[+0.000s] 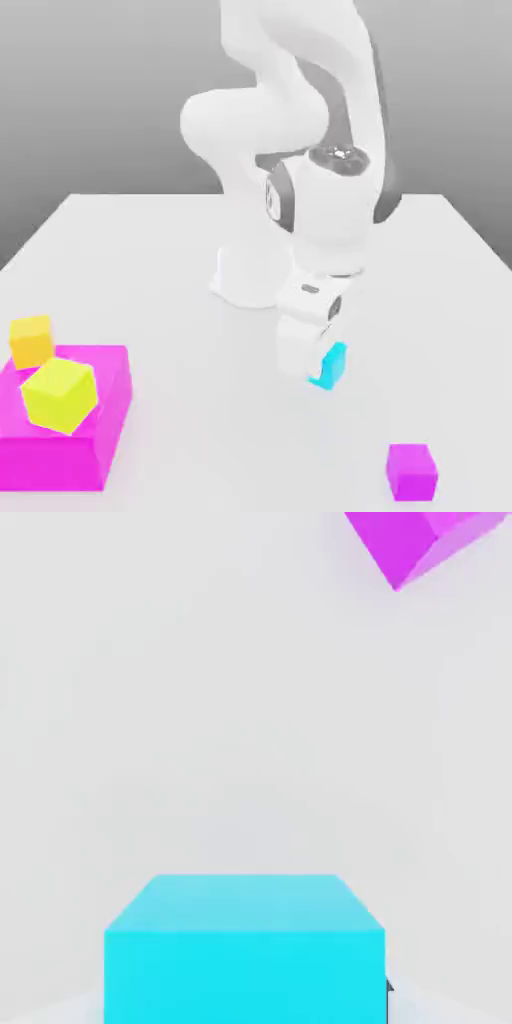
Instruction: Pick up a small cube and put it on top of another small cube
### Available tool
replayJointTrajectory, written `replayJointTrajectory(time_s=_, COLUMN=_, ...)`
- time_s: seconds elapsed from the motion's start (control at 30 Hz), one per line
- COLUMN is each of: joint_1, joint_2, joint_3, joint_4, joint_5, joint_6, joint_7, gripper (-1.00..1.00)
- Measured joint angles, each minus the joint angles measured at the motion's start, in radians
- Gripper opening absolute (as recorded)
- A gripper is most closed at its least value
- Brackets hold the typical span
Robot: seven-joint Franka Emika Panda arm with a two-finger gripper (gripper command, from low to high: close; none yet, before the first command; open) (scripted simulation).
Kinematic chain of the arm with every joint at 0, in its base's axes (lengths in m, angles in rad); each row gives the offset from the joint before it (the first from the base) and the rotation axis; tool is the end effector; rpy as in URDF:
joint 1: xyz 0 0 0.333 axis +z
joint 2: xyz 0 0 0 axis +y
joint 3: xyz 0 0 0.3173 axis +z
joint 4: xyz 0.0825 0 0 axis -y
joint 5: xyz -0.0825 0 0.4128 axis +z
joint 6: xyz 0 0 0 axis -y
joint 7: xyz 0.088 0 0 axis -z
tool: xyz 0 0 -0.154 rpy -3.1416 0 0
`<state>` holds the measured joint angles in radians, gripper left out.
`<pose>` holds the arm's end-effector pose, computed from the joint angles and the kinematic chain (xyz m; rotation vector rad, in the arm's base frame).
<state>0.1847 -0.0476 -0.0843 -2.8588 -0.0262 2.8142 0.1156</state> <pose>0.3657 0.0386 0.1364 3.1374 0.0152 0.0052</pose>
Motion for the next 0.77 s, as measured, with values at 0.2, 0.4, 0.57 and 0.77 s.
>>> replayJointTrajectory(time_s=0.2, joint_1=-0.197, joint_2=-0.066, joint_3=-0.125, joint_4=0.126, joint_5=-0.039, joint_6=-0.183, joint_7=0.162, gripper=-1.0)
replayJointTrajectory(time_s=0.4, joint_1=-0.4, joint_2=-0.124, joint_3=-0.275, joint_4=0.253, joint_5=-0.071, joint_6=-0.365, joint_7=0.321, gripper=-1.0)
replayJointTrajectory(time_s=0.57, joint_1=-0.489, joint_2=-0.076, joint_3=-0.354, joint_4=0.294, joint_5=-0.044, joint_6=-0.365, joint_7=0.364, gripper=-1.0)
replayJointTrajectory(time_s=0.77, joint_1=-0.487, joint_2=0.006, joint_3=-0.363, joint_4=0.273, joint_5=0.001, joint_6=-0.268, joint_7=0.333, gripper=1.0)
